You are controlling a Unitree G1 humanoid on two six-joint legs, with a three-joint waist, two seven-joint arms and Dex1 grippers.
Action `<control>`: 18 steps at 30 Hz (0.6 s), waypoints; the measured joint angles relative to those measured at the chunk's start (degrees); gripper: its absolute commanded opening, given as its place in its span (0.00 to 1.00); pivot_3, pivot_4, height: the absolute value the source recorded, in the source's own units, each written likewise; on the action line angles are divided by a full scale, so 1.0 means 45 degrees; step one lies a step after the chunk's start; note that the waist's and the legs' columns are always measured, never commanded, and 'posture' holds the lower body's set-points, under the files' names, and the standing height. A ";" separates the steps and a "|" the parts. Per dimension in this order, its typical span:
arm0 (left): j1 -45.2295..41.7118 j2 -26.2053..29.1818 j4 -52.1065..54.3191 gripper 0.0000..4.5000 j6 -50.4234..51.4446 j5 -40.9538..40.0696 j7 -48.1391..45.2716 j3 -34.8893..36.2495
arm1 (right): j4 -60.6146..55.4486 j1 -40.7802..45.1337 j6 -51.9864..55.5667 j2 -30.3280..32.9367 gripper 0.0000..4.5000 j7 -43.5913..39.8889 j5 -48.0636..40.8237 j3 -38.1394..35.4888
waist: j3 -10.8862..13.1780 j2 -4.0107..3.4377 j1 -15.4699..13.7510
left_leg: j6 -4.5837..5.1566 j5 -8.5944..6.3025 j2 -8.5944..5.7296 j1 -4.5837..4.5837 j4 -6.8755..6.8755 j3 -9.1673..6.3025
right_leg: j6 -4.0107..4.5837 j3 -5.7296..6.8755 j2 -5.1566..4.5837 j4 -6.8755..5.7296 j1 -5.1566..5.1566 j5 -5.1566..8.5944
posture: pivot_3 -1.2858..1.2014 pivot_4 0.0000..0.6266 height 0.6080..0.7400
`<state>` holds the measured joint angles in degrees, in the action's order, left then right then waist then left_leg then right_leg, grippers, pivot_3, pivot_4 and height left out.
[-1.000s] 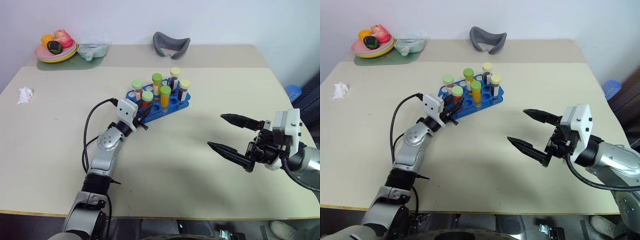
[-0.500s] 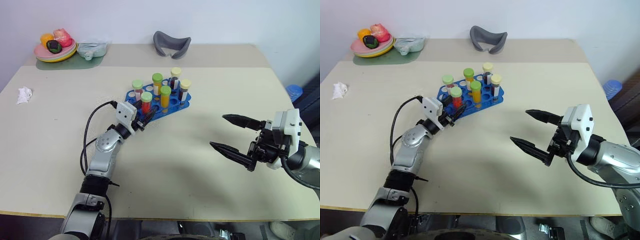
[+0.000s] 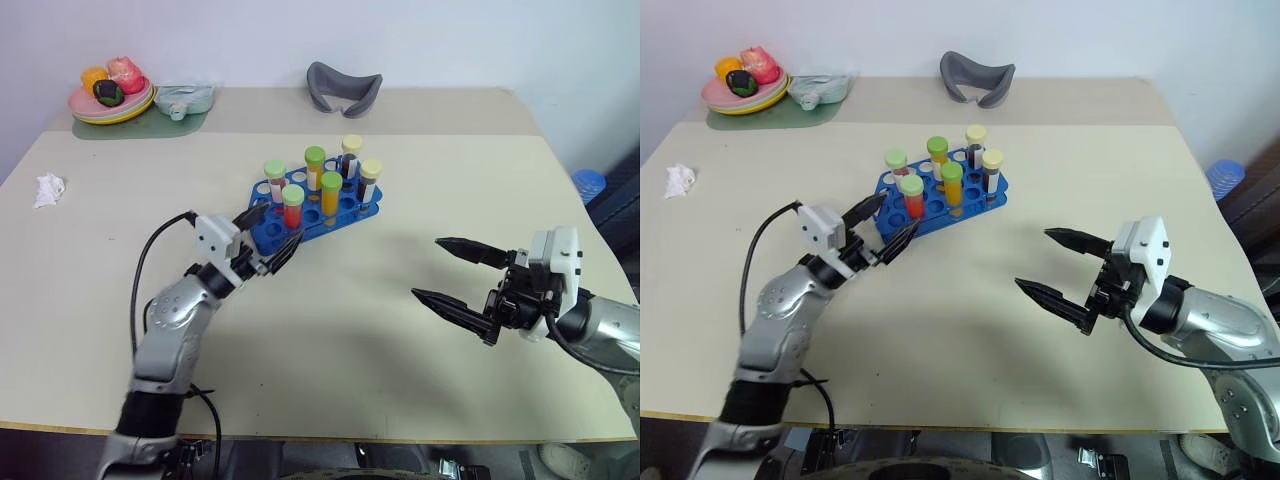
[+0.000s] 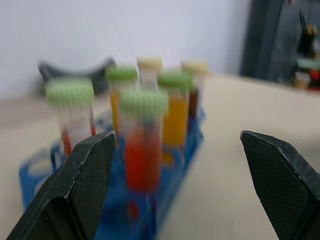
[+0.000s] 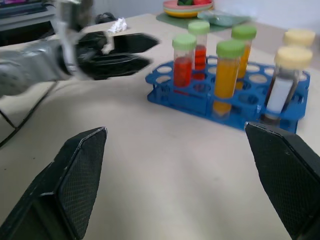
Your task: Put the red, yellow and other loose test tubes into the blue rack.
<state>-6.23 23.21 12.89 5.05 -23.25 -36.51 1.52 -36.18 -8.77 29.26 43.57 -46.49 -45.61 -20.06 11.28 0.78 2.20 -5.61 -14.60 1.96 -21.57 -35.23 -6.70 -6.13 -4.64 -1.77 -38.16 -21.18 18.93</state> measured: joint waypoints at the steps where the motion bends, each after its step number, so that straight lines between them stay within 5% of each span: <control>1: 0.0324 0.0525 0.0282 0.91 0.0332 0.0002 -0.0083 0.0139 | 0.0140 -0.0310 -0.0216 -0.0105 1.00 -0.0043 0.0268 0.0069 | 0.0000 0.0001 -0.0001 | 0.0000 0.0000 0.0000 -0.0001 0.0000 0.0000 | 0.0000 0.0001 0.0000 0.0002 0.0001 0.0000 | 0.52 0.24 1.00; 7: 0.1818 0.2430 0.1290 0.91 0.2319 -0.0483 -0.0655 0.1005 | 0.0577 -0.2060 -0.1133 -0.0661 1.00 -0.0291 0.1070 -0.0474 | 0.0004 0.0001 -0.0018 | -0.0002 -0.0002 0.0000 -0.0006 0.0009 0.0005 | 0.0004 -0.0001 -0.0005 0.0017 0.0000 0.0003 | 0.52 0.24 1.00; 18: 0.2641 0.3642 0.2101 0.91 0.2694 -0.0818 -0.1634 0.2384 | 0.0969 -0.4539 -0.2903 -0.1947 1.00 -0.0530 0.1808 -0.2070 | 0.0007 -0.0003 0.0008 | -0.0004 -0.0003 0.0004 0.0002 0.0011 0.0020 | 0.0044 -0.0011 -0.0006 0.0020 -0.0001 0.0025 | 0.52 0.24 1.00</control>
<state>5.65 39.60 22.34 17.17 -26.93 -43.86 12.25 -31.82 -29.20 16.19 34.81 -48.87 -37.47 -29.37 11.31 0.76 2.24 -5.63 -14.61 1.98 -21.56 -35.18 -6.61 -5.93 -4.69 -1.80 -38.07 -21.18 19.05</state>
